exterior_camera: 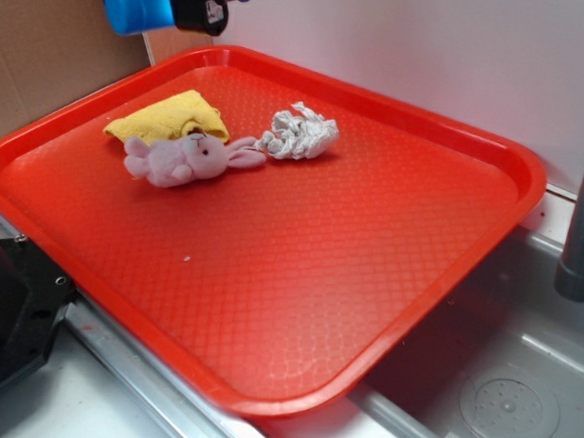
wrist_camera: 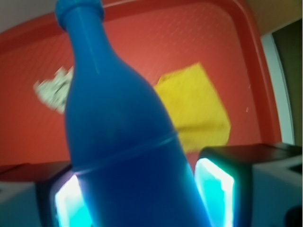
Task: Grab the blue bottle.
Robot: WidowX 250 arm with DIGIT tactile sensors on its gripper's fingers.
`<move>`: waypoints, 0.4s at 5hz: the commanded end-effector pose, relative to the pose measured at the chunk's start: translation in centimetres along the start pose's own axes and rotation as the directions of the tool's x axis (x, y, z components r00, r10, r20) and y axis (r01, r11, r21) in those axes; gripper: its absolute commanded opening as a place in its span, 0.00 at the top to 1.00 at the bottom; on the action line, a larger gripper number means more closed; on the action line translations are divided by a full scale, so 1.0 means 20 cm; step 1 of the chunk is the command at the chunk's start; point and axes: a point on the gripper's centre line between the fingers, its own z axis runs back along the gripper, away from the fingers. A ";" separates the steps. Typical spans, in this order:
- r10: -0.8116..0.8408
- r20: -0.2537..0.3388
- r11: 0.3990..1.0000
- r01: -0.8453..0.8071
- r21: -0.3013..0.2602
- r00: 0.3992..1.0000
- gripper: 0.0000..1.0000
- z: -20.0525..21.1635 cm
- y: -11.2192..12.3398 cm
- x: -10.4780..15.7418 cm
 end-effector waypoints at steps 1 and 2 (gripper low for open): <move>-0.074 0.032 0.996 0.075 -0.045 0.997 1.00 0.11 -0.14 -0.19; -0.095 0.046 0.992 0.099 -0.082 0.994 1.00 0.14 -0.18 -0.27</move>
